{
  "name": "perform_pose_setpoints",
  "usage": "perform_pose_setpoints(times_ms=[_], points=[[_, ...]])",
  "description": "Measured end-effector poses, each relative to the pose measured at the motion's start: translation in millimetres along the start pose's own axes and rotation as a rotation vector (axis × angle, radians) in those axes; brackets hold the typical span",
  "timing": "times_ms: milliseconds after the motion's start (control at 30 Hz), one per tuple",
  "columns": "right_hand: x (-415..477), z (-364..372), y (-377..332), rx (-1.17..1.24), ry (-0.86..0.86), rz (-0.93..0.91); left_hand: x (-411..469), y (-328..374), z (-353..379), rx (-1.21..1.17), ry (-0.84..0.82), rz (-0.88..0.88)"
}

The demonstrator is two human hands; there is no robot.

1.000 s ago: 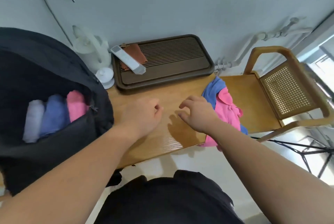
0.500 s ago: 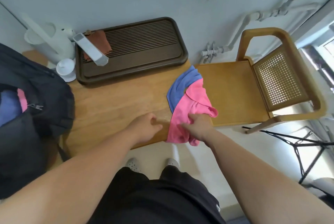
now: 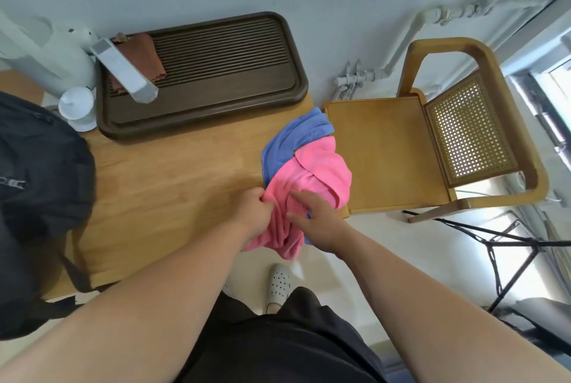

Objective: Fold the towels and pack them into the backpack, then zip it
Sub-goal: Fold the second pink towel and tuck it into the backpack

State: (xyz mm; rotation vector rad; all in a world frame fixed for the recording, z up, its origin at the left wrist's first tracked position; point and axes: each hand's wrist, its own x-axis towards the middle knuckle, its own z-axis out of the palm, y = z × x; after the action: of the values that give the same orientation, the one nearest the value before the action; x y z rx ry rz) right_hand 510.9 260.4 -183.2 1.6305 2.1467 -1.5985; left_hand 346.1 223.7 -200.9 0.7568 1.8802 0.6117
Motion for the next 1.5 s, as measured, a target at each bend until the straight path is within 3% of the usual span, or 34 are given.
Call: perform_pose_setpoints(times_ms=[167, 333, 500, 667, 800, 900, 1000, 1133, 1233, 1367, 1433, 1500], points=[[6.9, -20.7, -8.9, -0.1, 0.321, -0.1, -20.3, 31.2, -34.5, 0.051, 0.161, 0.236], [16.4, -45.2, -52.1, -0.376, 0.257, -0.282, -52.3, 81.1, -83.1, 0.263, 0.148, 0.469], [18.3, -65.0, -79.8, -0.59, 0.35, -0.354, -88.8, 125.6, -121.0, 0.395, 0.211, 0.664], [16.2, -79.7, -87.0, -0.856, 0.201, -0.177, -98.9, 117.2, -161.4, 0.512, 0.378, 0.56], [12.3, -80.6, -86.4, -0.957, 0.173, -0.046, -91.5, 79.4, -199.8, 0.816, 0.203, 0.308], [11.1, -79.9, -90.4, -0.922, 0.157, 0.001, -86.2, 47.9, -225.3, 0.806, 0.175, 0.24], [9.5, -70.9, -106.8, -0.666, 0.09, -0.034, -83.6, 27.2, -240.5, 0.63, 0.245, 0.242], [1.9, -47.6, -143.6, -0.328, 0.136, -0.248, -85.3, 10.1, -246.4, 0.005, 0.242, 0.241], [-12.4, -23.6, -171.9, -0.328, 0.015, -0.273, -84.5, -2.3, -251.7, -0.05, 0.104, 0.258], [-25.5, 4.8, -184.5, -0.489, -0.298, -0.05, -82.1, -21.2, -260.9, 0.263, -0.291, 0.108], [-28.5, 14.5, -182.4, -0.429, -0.375, 0.031, -83.1, -30.0, -264.4, 0.434, -0.474, -0.001], [-29.9, 19.9, -181.4, -0.308, -0.425, 0.08, -80.9, -39.6, -264.9, 0.475, -0.512, -0.053]])
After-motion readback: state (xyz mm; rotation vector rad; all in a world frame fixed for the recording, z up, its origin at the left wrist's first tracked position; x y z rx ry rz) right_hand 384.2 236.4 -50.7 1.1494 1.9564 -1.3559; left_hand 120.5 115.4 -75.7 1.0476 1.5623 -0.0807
